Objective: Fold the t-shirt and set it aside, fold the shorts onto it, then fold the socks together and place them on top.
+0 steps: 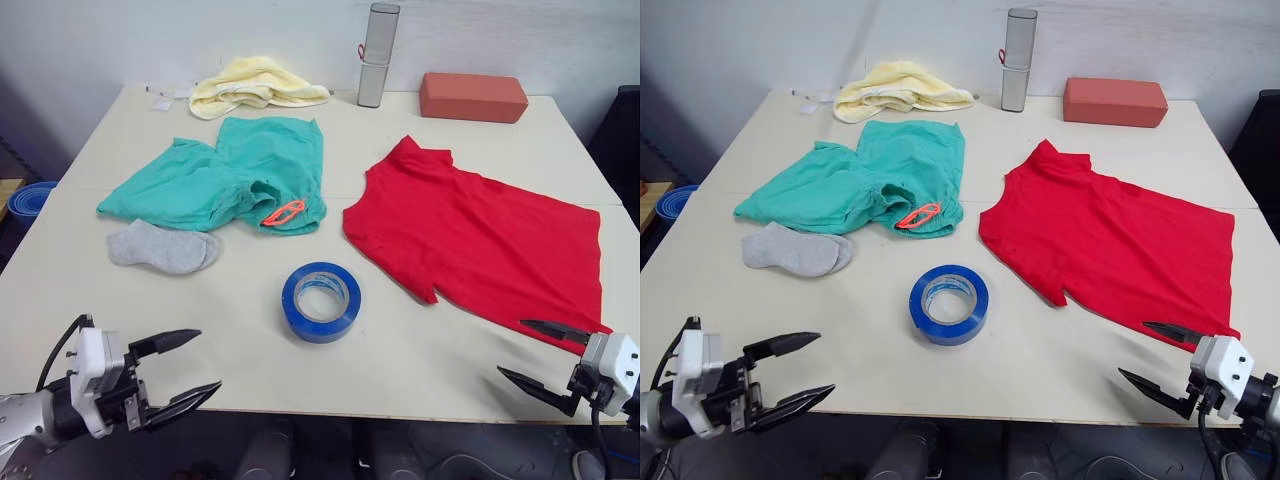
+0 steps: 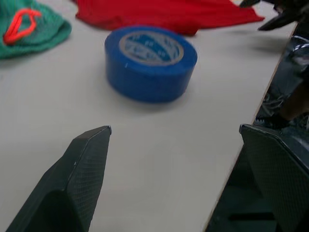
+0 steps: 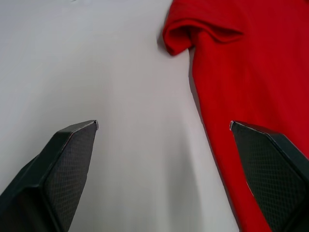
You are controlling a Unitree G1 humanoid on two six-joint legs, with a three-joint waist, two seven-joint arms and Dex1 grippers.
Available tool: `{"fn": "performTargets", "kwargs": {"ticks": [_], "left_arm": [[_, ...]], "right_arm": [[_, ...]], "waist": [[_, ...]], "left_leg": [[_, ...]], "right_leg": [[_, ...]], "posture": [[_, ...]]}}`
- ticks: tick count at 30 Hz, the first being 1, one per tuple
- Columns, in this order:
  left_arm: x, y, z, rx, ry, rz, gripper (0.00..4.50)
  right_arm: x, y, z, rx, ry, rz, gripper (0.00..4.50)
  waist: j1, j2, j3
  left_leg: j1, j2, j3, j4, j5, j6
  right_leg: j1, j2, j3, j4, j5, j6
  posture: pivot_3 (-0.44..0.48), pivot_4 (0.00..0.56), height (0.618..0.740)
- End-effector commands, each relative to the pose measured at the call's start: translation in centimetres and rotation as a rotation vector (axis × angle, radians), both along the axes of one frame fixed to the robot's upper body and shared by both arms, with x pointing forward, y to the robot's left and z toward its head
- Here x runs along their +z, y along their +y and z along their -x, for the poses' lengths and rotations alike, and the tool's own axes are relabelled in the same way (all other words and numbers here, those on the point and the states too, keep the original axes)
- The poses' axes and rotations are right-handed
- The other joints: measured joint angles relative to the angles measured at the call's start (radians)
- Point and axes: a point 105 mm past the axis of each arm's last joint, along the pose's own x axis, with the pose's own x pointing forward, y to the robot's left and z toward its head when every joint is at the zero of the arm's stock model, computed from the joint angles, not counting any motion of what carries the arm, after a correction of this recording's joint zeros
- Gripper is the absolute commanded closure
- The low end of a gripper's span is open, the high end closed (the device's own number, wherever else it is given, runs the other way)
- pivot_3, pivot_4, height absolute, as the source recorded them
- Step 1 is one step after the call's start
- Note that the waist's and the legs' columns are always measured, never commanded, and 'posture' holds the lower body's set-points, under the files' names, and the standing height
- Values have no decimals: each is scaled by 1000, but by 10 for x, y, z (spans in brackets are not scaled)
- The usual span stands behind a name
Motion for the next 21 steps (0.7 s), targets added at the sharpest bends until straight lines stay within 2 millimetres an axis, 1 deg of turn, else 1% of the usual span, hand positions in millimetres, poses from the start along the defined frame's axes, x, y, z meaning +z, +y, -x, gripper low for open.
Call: {"fn": "performTargets", "kwargs": {"ticks": [1,4,7,8,9,11,12,13,15,16,17,19,21], "left_arm": [[14,-14,-3,-16,-80,66,33],[15,-14,-4,-7,-81,84,33],[15,-13,-5,3,-89,88,33],[16,-12,-5,6,-91,90,33],[16,-11,-6,12,-97,90,33],[16,-7,-7,27,-104,77,33],[16,-5,-7,32,-104,75,33],[14,-2,-7,35,-101,68,33],[10,2,-6,39,-91,52,33],[9,4,-6,40,-89,40,33],[8,4,-6,39,-88,32,33],[5,8,-5,44,-81,13,33],[4,11,-5,49,-78,3,33]], "right_arm": [[10,-1,2,-16,-14,19,0],[16,19,-3,50,-29,-2,0],[31,48,-16,141,-63,-40,0],[35,55,-19,162,-70,-48,0],[45,75,-23,231,-79,-73,0],[61,119,-24,405,-67,-111,0],[65,131,-23,452,-57,-123,0],[69,148,-24,511,-43,-124,0],[71,174,-28,571,-16,-114,0],[69,185,-29,612,-3,-89,0],[68,191,-29,634,7,-71,0],[61,210,-34,679,44,-3,0],[55,224,-41,682,75,52,0]], "waist": [[0,3,-2],[-5,4,-3],[-9,5,-3],[-10,5,-3],[-8,5,-3],[-6,5,-3],[-8,5,-3],[-5,5,-3],[-5,4,-3],[-3,3,-4],[-1,2,-4],[3,2,-4],[-4,2,-4]], "left_leg": [[0,0,0,0,0,0],[0,0,0,0,0,0],[0,0,0,0,0,-1],[1,0,1,0,0,-1],[1,0,1,2,0,-1],[1,0,0,2,0,-1],[0,0,0,2,0,-1],[0,0,0,2,1,-1],[0,0,-2,2,1,-2],[-1,0,-2,2,1,-2],[-2,0,-3,2,1,-2],[-3,0,-3,2,0,-2],[-3,-1,-3,2,1,-2]], "right_leg": [[0,0,0,0,0,0],[0,0,0,0,0,0],[0,1,1,1,0,0],[0,1,1,2,0,0],[-1,1,1,4,0,0],[-1,1,1,4,0,0],[-2,1,1,5,0,0],[-2,1,1,5,0,0],[-2,1,-1,5,-1,-1],[-3,1,-1,5,-1,-2],[-3,1,-2,4,-1,-2],[-3,0,-3,2,-1,-2],[-3,0,-2,1,-1,-2]], "posture": [[0,150,740],[0,150,740],[0,150,740],[0,150,740],[0,150,740],[0,150,740],[0,150,740],[0,150,740],[0,150,740],[0,150,740],[0,150,740],[0,150,740],[0,150,740]]}}
